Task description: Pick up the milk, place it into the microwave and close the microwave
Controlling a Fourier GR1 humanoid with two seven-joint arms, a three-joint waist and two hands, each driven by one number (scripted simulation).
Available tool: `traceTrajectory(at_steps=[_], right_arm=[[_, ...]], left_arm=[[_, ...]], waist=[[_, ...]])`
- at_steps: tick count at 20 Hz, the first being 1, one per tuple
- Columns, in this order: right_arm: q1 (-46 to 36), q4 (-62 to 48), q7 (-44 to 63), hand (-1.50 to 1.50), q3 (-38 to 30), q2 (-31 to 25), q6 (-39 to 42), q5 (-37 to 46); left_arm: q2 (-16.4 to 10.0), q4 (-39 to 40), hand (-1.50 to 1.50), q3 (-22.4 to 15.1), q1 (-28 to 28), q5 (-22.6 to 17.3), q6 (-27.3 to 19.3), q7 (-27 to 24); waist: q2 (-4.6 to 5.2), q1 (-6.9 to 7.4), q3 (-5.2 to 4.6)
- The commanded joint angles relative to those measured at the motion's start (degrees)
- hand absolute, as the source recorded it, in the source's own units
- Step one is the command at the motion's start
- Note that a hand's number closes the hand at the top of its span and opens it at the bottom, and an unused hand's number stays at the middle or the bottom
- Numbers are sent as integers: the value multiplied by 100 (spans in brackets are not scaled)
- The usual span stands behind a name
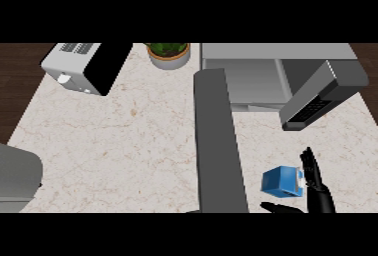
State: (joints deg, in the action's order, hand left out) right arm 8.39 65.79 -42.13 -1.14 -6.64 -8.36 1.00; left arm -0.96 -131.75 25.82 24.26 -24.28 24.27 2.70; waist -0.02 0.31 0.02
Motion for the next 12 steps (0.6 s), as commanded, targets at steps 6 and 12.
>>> traceTrajectory(at_steps=[6,12], right_arm=[[-846,-1746,-1176,150,-255,-7,507,-20],[-689,-1361,-1674,150,-157,130,-152,345]], left_arm=[[-52,326,-150,391,-134,-212,324,21],[-30,107,-150,582,-75,-459,342,218]], waist=[[4,4,1],[-5,-14,-2]])
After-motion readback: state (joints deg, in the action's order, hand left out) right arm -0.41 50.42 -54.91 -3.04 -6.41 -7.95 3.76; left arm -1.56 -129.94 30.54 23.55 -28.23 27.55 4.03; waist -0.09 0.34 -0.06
